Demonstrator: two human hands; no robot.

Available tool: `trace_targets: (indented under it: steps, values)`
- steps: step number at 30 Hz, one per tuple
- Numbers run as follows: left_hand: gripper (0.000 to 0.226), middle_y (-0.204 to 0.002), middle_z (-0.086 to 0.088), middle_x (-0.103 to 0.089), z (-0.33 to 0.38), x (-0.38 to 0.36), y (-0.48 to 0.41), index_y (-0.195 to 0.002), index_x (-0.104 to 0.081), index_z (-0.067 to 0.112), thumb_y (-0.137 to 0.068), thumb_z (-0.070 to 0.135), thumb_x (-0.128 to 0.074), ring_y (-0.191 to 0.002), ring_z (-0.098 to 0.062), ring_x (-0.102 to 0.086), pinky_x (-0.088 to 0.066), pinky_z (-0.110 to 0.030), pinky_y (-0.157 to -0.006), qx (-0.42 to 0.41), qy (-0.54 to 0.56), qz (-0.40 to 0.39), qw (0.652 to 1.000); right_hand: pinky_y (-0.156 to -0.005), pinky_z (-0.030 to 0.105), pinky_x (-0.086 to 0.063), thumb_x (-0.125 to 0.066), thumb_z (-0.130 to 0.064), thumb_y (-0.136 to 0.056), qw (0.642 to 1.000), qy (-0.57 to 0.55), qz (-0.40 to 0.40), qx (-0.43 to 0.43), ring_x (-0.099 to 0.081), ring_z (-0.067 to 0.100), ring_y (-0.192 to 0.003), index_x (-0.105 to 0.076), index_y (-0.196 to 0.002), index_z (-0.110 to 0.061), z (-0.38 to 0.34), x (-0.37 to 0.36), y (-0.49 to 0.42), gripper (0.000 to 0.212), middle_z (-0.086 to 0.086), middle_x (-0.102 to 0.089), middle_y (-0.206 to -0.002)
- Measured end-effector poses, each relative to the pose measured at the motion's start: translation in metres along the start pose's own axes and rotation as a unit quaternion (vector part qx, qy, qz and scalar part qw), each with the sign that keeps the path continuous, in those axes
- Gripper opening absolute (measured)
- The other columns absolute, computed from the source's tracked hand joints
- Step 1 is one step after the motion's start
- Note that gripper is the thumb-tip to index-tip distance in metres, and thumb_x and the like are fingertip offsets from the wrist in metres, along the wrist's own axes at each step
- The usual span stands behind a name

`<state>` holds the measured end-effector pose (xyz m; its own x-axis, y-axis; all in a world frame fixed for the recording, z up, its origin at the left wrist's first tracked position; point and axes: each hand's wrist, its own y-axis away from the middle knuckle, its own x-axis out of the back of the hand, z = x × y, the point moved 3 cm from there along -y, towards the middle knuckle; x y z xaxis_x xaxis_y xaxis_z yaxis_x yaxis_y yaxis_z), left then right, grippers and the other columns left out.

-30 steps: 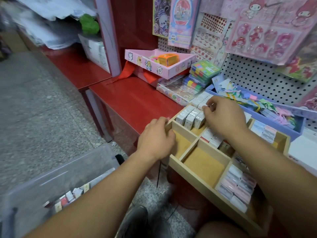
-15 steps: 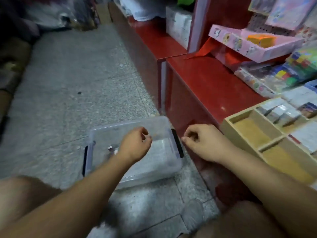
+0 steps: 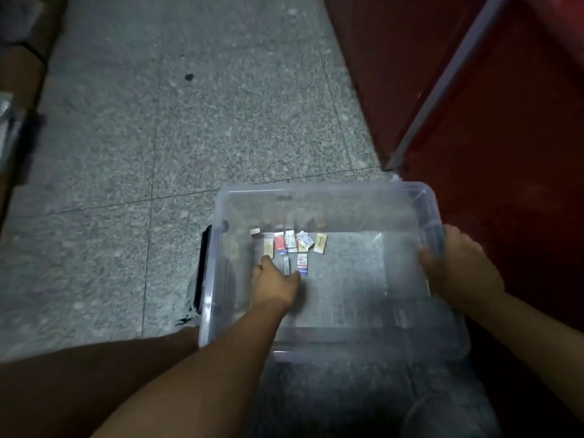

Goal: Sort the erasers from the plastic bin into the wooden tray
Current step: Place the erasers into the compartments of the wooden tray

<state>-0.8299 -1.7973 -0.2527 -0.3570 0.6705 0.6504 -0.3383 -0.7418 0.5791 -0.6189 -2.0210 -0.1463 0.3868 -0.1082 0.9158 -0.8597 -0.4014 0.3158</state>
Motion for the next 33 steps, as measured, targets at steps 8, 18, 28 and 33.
trace_targets:
  steps: [8,18,28,33]
  values:
    - [0.091,-0.137,-0.023,-0.05,0.01,-0.031,-0.084,-0.136,-0.043,0.0,-0.076,0.06,-0.077,-0.131,-0.038,-0.045,-0.035,-0.041,-0.11,0.033,0.013,0.071,0.997,-0.064,0.046,-0.055,-0.038,-0.066,-0.095,0.998,-0.014,0.064,0.021,-0.061,0.035,-0.079,-0.049,-0.117,-0.018,-0.002,-0.014,-0.004,0.054,0.01,-0.06,-0.097]
    - [0.088,-0.114,-0.013,-0.066,0.009,-0.044,-0.124,-0.123,-0.057,0.013,-0.056,0.064,-0.083,-0.112,-0.035,-0.062,-0.054,-0.044,-0.094,0.064,0.081,0.06,0.993,-0.066,0.047,-0.053,-0.043,-0.059,-0.094,0.996,-0.043,0.074,0.012,-0.056,0.034,-0.081,-0.05,-0.112,-0.022,-0.003,-0.018,-0.009,0.042,0.005,-0.057,-0.093]
    - [0.074,-0.124,-0.003,-0.064,0.035,-0.075,-0.111,-0.121,-0.056,0.02,-0.064,0.053,-0.09,-0.119,-0.027,-0.058,-0.049,-0.037,-0.094,0.046,0.038,0.002,0.998,-0.068,0.037,-0.039,-0.059,-0.038,-0.095,0.997,-0.058,0.054,0.022,-0.048,0.025,-0.087,-0.051,-0.116,-0.014,0.001,-0.024,-0.01,0.033,-0.002,-0.047,-0.094]
    - [0.074,-0.12,-0.004,-0.068,0.045,-0.085,-0.108,-0.123,-0.057,0.018,-0.065,0.048,-0.09,-0.109,-0.026,-0.066,-0.054,-0.04,-0.092,0.039,0.05,0.001,0.998,-0.068,0.036,-0.039,-0.056,-0.038,-0.095,0.997,-0.054,0.058,0.023,-0.047,0.019,-0.091,-0.05,-0.119,-0.016,0.003,-0.026,-0.011,0.034,-0.003,-0.05,-0.099]
